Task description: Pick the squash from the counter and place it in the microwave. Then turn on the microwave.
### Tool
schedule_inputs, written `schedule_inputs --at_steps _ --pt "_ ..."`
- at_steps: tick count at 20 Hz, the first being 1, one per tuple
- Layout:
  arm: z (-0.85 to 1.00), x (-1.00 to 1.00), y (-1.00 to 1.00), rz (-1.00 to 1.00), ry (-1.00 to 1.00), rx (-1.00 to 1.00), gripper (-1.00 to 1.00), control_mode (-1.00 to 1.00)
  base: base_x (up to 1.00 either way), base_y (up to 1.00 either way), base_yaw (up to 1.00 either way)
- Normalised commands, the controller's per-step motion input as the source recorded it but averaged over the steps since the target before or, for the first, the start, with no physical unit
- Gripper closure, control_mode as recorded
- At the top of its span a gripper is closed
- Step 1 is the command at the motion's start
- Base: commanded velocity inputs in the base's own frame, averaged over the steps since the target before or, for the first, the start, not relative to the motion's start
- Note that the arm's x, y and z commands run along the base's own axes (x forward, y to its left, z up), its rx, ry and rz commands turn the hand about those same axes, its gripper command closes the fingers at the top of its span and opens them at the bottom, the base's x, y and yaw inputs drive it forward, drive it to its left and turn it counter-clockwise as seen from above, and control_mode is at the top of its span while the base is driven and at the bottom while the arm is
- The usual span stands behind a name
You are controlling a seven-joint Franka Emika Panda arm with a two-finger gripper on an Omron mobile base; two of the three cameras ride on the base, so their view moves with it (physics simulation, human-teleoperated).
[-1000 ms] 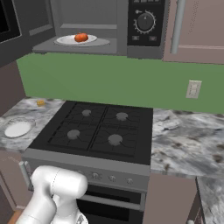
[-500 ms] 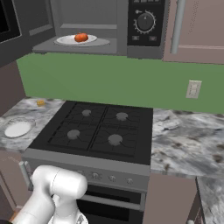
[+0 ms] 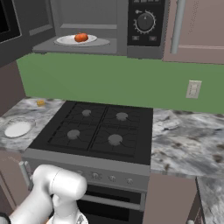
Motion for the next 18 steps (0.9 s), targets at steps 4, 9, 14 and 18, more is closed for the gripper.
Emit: schedule_inputs --at_steps 4,9,14,18 --pt "0.0 0.16 0.21 -0.11 0.0 0.0 1.0 -1.0 0.0 0.0 0.0" --pt "0.0 0.17 0.21 -0.11 0.0 0.0 1.0 -1.0 0.0 0.0 0.0" --pt "-0.01 0.17 0.16 -0.11 0.0 0.0 1.0 -1.0 0.0 0.0 0.0" --pt "-0.03 0.17 0.15 -0.11 0.0 0.0 1.0 -1.0 0.0 0.0 0.0"
